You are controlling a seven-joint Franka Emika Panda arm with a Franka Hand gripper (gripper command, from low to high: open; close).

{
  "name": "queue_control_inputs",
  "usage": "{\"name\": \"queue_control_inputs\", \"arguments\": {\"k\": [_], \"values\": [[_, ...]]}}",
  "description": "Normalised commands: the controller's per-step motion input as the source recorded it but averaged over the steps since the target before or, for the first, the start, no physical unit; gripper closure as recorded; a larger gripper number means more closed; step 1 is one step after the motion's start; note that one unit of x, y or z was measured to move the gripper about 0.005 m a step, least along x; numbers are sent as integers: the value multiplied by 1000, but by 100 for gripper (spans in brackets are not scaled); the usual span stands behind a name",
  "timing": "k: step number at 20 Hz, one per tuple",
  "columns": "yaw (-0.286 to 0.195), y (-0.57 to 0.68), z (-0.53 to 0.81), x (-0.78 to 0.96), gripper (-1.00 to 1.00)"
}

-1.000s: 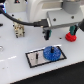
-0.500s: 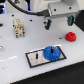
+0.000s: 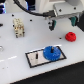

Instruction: Insert the blue gear onto the right peg, followed by the red gear

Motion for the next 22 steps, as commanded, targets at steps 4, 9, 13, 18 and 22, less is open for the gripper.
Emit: {"name": "queue_control_inputs", "arguments": {"k": [4,9,13,18,22], "values": [[0,243,23,411,-100],[0,308,43,389,-100],[0,468,1,116,-100],[0,299,-85,-210,-100],[0,113,-295,-176,-100]]}}
